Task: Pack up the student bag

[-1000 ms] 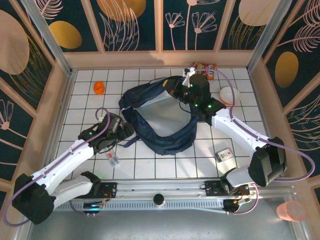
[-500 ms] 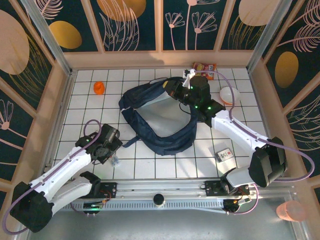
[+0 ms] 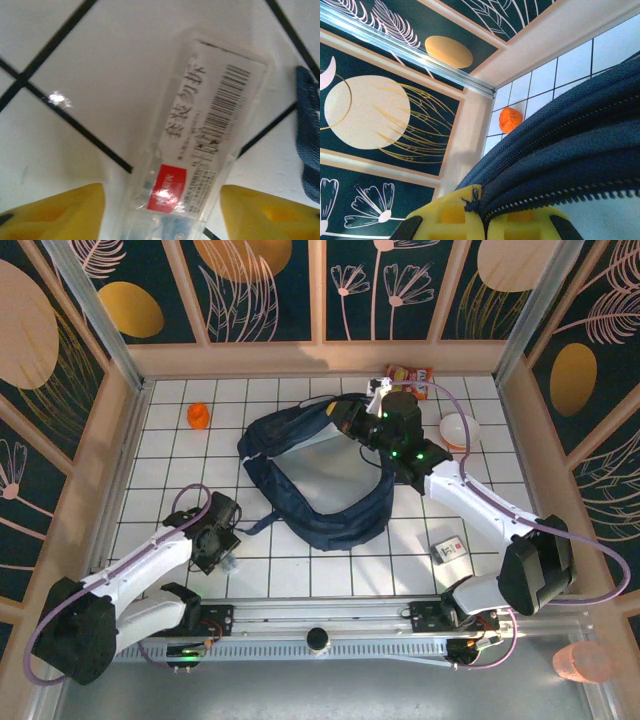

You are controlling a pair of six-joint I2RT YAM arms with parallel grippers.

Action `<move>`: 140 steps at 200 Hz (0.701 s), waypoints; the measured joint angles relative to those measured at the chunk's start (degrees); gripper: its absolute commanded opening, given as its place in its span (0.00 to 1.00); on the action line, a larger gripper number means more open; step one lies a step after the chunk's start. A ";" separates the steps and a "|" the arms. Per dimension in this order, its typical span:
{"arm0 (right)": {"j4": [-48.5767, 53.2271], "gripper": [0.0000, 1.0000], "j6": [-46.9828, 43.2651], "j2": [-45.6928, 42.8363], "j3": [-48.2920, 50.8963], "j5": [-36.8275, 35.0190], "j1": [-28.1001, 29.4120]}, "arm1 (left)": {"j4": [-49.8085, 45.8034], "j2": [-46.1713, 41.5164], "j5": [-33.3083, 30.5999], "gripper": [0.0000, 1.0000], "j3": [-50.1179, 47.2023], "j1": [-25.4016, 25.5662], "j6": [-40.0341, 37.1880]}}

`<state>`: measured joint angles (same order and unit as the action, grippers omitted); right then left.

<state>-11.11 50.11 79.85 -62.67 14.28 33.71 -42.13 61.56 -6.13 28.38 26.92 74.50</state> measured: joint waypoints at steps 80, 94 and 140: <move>-0.22 0.00 -0.02 -1.22 0.98 0.44 -0.79 | 1.40 -1.64 1.05 0.18 0.90 -0.33 -4.31; -0.17 0.00 -0.02 -1.22 0.98 0.57 -0.85 | 1.64 -3.76 1.53 0.12 3.34 -0.37 -6.03; 1.09 0.00 -0.09 -1.84 0.98 0.57 -1.05 | 8.37 -9.97 5.33 0.06 11.19 -0.37 -12.52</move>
<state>-10.02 50.02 78.02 -61.69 14.85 32.67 -33.76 51.59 -0.80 39.57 26.55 61.98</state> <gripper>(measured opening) 0.055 0.095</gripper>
